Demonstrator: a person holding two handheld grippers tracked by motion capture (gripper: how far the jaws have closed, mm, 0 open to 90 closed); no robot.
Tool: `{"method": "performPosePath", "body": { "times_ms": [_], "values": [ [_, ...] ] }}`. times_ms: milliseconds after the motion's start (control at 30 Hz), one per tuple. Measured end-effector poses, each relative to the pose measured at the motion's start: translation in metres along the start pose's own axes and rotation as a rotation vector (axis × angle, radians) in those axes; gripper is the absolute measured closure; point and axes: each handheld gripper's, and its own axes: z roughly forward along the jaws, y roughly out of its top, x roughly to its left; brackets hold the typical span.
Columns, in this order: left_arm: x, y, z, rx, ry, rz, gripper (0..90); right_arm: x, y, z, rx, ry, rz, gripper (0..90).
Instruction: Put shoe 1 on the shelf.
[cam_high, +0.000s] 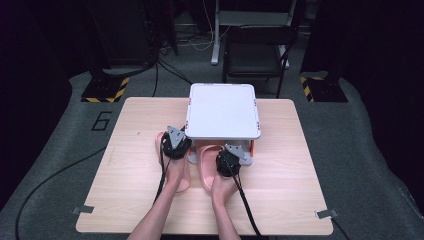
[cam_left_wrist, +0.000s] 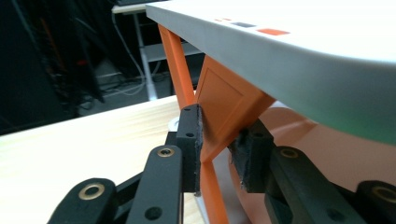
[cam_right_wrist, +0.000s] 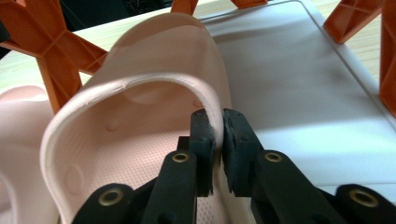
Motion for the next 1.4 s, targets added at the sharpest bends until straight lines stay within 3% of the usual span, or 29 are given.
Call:
{"method": "performPosePath", "body": {
  "times_ms": [233, 433, 500, 567, 667, 833, 1000, 1033, 1233, 1400],
  "values": [
    [-0.002, -0.001, 0.000, -0.005, 0.016, -0.027, 76.1, 0.001, 0.006, -0.007, -0.040, 0.070, 0.011, 69.7],
    [-0.002, -0.001, 0.001, -0.011, 0.015, -0.037, 76.1, -0.004, 0.015, -0.024, -0.078, 0.144, -0.023, 65.4],
    [-0.002, -0.002, 0.001, -0.017, 0.016, -0.042, 76.1, -0.005, 0.016, -0.033, -0.081, 0.168, -0.076, 65.0],
    [-0.002, -0.001, 0.001, -0.015, 0.015, -0.043, 76.1, -0.008, 0.014, -0.042, -0.083, 0.194, -0.163, 64.8],
    [-0.002, -0.001, 0.001, -0.014, 0.015, -0.049, 76.2, -0.019, 0.006, -0.057, -0.068, 0.247, -0.256, 61.9],
    [-0.003, -0.001, 0.000, -0.007, 0.017, -0.060, 76.2, -0.044, -0.014, -0.083, -0.009, 0.364, -0.266, 48.0],
    [-0.003, -0.001, 0.000, 0.000, 0.014, -0.064, 76.2, -0.046, -0.024, -0.085, 0.047, 0.415, -0.328, 37.5],
    [-0.003, 0.000, 0.000, 0.000, 0.013, -0.067, 76.2, -0.045, -0.025, -0.084, 0.061, 0.422, -0.318, 35.9],
    [-0.003, 0.000, 0.000, -0.006, 0.015, -0.064, 76.2, -0.046, -0.032, -0.086, 0.090, 0.425, -0.374, 33.8],
    [-0.003, 0.000, 0.000, -0.009, 0.015, -0.071, 76.1, -0.052, -0.040, -0.088, 0.138, 0.389, -0.421, 37.6]
  ]
}}
